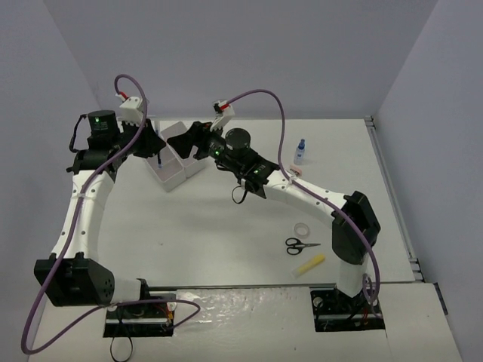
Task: Sort the stationery into containers
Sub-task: Place the pen in the storage box.
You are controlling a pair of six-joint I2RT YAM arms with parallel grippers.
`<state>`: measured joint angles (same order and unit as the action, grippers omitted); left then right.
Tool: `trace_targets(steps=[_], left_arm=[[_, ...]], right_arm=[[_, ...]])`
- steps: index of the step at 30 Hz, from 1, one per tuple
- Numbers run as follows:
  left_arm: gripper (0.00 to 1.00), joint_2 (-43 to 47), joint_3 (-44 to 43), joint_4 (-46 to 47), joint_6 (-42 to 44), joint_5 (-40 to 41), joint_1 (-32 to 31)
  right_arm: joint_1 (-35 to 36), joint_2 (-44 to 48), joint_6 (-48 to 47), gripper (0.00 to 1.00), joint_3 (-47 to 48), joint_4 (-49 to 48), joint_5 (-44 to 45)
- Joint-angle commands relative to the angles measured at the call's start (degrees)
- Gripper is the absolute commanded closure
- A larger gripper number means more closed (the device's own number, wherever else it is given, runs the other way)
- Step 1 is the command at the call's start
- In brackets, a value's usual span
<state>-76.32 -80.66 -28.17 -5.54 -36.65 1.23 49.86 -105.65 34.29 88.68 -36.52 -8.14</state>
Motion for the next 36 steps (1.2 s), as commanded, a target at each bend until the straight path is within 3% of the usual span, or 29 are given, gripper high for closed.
trace_targets(steps=[1, 8, 10, 15, 23, 36], left_arm=[[1.0, -0.8, -0.5, 10.2, 2.1, 9.9, 0.5], [1.0, -6.2, 3.5, 26.7, 0.8, 23.2, 1.1], [1.0, -8.4, 5.9, 37.9, -0.3, 25.7, 2.1], [1.0, -13.3, 11.2, 54.0, 1.3, 31.2, 2.3], [1.0, -20.2, 12.5, 62.3, 1.7, 34.5, 2.5], [1.0, -25.7, 17.2, 74.0, 2.3, 29.5, 2.6]], right_arm=[[-3.7, 9.5, -0.5, 0.32, -3.9, -4.0, 3.4], [-4.9, 18.6, -6.0, 0.33, -11.4, 0.8, 8.0], [-5.0, 20.9, -7.3, 0.33, -13.7, 1.9, 10.2], [-5.1, 24.7, -8.6, 0.33, -17.1, 2.8, 11.7], [-5.5, 27.0, -9.3, 0.33, -19.0, 5.5, 13.0], [-6.4, 32.5, -10.2, 0.33, -21.6, 9.0, 15.3]])
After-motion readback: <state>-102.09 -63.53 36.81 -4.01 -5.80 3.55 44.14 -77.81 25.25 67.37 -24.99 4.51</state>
